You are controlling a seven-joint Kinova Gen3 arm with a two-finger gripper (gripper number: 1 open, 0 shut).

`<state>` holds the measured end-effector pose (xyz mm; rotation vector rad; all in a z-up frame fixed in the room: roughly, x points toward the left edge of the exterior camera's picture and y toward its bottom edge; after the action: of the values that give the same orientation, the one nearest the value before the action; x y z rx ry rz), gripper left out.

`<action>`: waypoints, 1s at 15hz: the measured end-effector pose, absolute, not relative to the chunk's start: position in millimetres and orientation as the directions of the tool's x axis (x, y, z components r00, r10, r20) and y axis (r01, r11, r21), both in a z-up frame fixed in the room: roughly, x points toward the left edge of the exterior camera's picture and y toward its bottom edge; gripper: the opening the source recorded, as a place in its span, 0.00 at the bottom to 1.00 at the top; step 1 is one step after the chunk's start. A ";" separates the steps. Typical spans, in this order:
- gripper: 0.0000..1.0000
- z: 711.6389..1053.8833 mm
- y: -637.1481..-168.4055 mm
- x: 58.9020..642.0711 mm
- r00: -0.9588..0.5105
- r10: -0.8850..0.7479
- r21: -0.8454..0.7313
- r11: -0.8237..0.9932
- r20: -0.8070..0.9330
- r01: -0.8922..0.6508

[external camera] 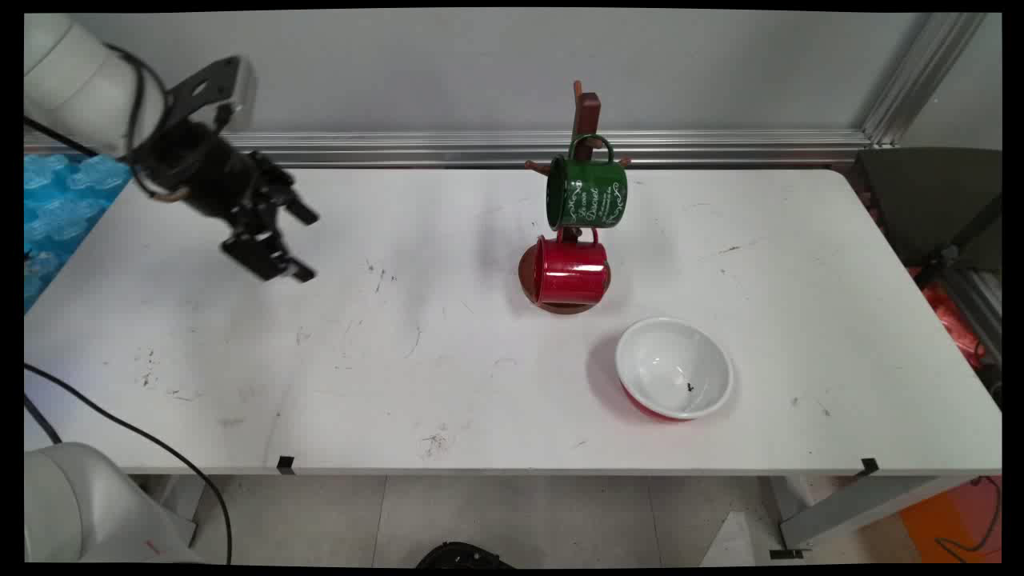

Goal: Pick up the green mug from the rack

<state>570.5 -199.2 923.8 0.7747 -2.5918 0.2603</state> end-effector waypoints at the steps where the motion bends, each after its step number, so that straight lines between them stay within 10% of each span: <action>1: 1.00 926.0 -203.3 565.2 -0.747 -0.477 -0.054 0.826 0.464 -0.561; 15: 1.00 946.3 -277.0 460.4 -0.496 -0.420 0.064 0.808 0.760 -0.586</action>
<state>460.4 -277.0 946.3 0.7377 -2.1647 0.2564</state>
